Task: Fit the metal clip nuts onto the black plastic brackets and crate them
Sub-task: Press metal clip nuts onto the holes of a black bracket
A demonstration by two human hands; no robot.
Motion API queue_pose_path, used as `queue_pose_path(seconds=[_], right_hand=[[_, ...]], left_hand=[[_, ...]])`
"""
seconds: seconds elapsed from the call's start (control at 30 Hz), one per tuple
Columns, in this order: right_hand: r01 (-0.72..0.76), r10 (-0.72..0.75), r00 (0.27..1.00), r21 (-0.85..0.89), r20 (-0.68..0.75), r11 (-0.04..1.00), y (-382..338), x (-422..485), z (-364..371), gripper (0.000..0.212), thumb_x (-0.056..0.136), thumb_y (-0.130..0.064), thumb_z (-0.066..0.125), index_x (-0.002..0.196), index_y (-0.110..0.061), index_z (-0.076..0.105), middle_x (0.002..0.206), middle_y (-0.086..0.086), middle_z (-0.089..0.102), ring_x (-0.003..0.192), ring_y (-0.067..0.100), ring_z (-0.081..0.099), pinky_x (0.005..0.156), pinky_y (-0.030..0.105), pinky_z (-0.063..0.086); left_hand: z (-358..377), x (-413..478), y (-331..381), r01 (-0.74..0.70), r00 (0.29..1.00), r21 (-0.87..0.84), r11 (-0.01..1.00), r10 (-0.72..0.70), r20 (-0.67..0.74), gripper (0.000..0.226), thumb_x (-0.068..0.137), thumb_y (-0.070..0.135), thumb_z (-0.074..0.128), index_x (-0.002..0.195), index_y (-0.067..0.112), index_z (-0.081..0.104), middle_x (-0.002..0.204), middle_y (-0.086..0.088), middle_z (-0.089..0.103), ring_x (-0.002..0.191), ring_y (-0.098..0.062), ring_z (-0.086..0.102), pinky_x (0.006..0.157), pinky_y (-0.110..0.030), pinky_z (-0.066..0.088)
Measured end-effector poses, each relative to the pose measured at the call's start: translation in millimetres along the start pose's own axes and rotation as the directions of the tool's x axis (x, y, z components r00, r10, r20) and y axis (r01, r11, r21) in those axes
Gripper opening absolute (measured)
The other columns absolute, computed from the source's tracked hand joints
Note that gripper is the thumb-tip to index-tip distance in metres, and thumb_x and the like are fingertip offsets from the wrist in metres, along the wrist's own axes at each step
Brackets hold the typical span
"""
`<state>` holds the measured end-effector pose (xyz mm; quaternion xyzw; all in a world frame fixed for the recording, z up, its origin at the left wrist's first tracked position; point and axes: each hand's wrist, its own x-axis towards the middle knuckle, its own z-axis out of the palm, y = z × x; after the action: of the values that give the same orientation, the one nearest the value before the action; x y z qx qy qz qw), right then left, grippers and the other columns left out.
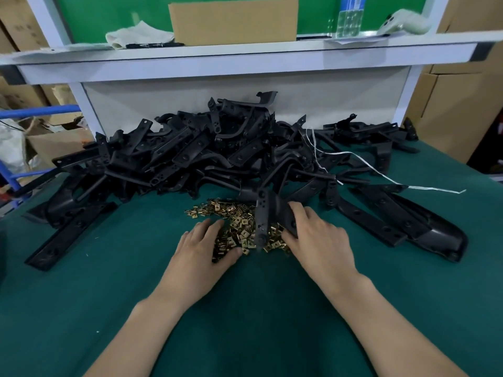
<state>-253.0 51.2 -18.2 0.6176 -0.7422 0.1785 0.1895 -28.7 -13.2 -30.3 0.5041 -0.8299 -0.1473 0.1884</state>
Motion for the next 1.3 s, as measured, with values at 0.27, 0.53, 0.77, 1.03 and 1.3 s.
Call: queue_pose_path(seconds=[0.27,0.53,0.77,1.03,1.3], right_hand=[[-0.024,0.026,0.998,-0.047,0.058,0.999,16.1,10.9,12.9,0.058,0.097,-0.046,0.052,0.149,-0.029,0.032,0.111,-0.007,0.061,0.077,0.018,0.066,0.051,0.03,0.032],[-0.059,0.047,0.982,0.059,0.183,0.997,20.0,14.5,17.3,0.047,0.097,-0.04,0.054,0.14,-0.033,0.035,0.116,-0.011,0.062,0.084,0.021,0.067,0.058,0.034,0.035],[-0.052,0.034,0.98,0.088,0.196,0.995,21.8,13.5,17.2,0.045,0.097,-0.044,0.052,0.138,-0.034,0.037,0.116,-0.013,0.061,0.089,0.021,0.067,0.061,0.034,0.04],[-0.036,0.013,0.981,0.118,0.192,0.992,21.3,13.2,16.8,0.042,0.097,-0.043,0.054,0.135,-0.036,0.037,0.113,-0.013,0.062,0.088,0.021,0.067,0.062,0.034,0.04],[-0.02,-0.004,0.983,0.127,0.184,0.992,22.2,12.8,18.4,0.042,0.095,-0.042,0.057,0.133,-0.035,0.04,0.108,-0.012,0.063,0.084,0.021,0.068,0.06,0.034,0.04]], left_hand=[[3.5,25.4,-7.6,-0.081,0.997,-0.068,0.994,0.082,0.004,0.074,0.079,0.081,0.044,0.141,0.042,0.048,0.142,0.023,0.041,0.137,-0.003,0.029,0.112,-0.029,0.035],[4.2,24.1,-4.1,-0.184,0.981,-0.031,0.982,0.181,-0.075,0.063,0.086,0.068,0.045,0.132,0.028,0.062,0.125,0.014,0.056,0.116,-0.009,0.044,0.106,-0.032,0.04],[4.3,23.0,-3.0,-0.194,0.969,0.078,0.978,0.204,-0.138,0.038,0.094,0.049,0.055,0.12,0.025,0.068,0.112,0.008,0.062,0.103,-0.018,0.057,0.095,-0.038,0.048],[-1.4,23.2,0.2,-0.15,0.931,0.212,0.966,0.21,-0.299,0.018,0.097,0.033,0.059,0.091,0.018,0.067,0.077,0.007,0.063,0.065,-0.016,0.059,0.047,-0.032,0.049],[-4.0,27.3,-10.5,-0.044,0.942,-0.028,0.999,0.032,-0.334,0.019,0.1,0.034,0.055,0.085,0.022,0.059,0.053,0.006,0.053,0.045,-0.02,0.051,0.046,-0.035,0.047]])
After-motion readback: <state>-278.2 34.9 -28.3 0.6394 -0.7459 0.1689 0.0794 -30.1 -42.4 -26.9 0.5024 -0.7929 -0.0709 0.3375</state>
